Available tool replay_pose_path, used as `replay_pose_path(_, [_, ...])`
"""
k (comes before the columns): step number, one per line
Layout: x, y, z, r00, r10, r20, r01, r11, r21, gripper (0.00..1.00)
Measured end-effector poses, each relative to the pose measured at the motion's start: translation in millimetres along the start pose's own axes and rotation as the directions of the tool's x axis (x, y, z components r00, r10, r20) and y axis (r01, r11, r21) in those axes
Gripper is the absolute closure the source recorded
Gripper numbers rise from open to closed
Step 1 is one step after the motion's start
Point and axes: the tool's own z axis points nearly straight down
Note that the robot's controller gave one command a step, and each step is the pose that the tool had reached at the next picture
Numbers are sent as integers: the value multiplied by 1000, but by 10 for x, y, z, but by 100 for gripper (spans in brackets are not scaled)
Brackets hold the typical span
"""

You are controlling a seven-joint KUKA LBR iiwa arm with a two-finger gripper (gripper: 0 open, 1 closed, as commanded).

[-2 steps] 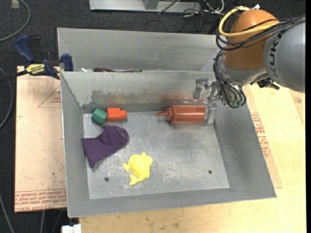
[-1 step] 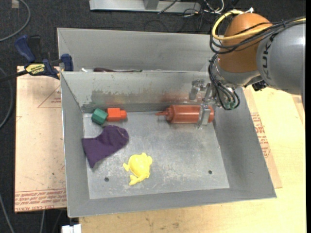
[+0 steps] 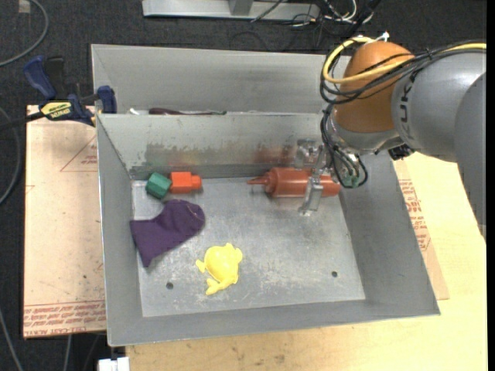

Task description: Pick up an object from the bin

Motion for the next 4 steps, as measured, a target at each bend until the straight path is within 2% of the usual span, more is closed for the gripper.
replay_pose_path(1, [216, 254, 480, 993, 118, -2, -118, 993, 1, 100])
replay_pose_path(2, [216, 254, 480, 993, 117, -2, -117, 993, 1, 100])
replay_pose_path(3, [56, 366, -596, 995, 97, 1, -97, 995, 0, 100])
replay_pose_path(4, [56, 366, -596, 995, 97, 1, -97, 995, 0, 100])
